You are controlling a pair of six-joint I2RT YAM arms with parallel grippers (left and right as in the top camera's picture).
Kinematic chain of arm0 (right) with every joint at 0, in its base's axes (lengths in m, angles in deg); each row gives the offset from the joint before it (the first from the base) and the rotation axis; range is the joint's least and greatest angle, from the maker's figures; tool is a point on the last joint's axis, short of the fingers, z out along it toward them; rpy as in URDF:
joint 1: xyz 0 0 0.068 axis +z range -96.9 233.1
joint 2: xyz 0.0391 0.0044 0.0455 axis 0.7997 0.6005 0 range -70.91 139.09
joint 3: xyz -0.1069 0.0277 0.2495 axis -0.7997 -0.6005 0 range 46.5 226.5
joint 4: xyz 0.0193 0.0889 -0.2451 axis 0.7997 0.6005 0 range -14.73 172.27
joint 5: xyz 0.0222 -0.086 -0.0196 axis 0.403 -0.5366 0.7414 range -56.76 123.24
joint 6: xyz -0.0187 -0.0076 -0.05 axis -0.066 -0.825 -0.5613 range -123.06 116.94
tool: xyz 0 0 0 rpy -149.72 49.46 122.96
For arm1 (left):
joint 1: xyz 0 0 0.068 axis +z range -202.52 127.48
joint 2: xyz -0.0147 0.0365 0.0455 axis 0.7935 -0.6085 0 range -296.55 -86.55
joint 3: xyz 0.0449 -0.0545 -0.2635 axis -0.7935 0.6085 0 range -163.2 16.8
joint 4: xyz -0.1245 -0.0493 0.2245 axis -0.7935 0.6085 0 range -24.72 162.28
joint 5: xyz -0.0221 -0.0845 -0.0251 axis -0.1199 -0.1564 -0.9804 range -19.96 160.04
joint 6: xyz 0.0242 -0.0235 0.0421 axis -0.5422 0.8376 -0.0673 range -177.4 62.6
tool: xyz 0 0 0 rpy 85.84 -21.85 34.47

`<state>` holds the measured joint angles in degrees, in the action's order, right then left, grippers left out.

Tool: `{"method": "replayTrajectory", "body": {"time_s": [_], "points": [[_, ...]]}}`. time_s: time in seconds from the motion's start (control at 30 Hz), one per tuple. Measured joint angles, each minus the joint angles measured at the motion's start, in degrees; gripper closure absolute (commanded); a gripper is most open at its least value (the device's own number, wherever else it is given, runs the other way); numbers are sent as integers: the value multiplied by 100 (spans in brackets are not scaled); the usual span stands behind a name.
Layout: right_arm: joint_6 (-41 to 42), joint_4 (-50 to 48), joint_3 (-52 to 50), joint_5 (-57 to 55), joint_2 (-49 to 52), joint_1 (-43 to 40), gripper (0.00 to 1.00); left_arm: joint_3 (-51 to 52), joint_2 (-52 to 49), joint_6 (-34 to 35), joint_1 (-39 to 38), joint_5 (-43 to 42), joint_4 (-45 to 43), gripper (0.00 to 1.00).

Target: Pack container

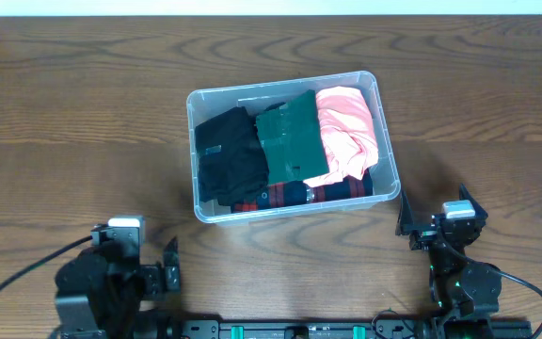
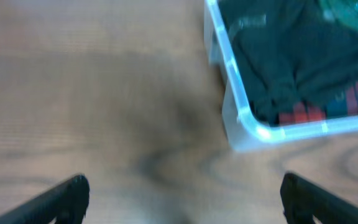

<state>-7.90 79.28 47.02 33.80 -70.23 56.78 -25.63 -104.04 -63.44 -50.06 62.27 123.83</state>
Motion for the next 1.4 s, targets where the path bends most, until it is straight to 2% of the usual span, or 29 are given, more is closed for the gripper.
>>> {"method": "replayTrajectory", "body": {"time_s": [0.17, 0.33, 0.43, 0.5, 1.4], "points": [[0, -2, 0, 11, 0, 0, 1, 1624, 901, 162, -33, -4, -1681, 2], [0, 2, -2, 11, 0, 0, 1, 3185, 1436, 498, -33, -46, -3906, 2], [0, 2, -2, 9, 0, 0, 1, 3816, 1513, 614, -33, -66, -5099, 2], [0, -2, -2, 11, -2, 0, 1, 4050, 1537, 647, -33, -66, -5591, 2], [0, 0, -2, 11, 0, 0, 1, 4061, 1681, 754, -39, -66, -5628, 2]]}}
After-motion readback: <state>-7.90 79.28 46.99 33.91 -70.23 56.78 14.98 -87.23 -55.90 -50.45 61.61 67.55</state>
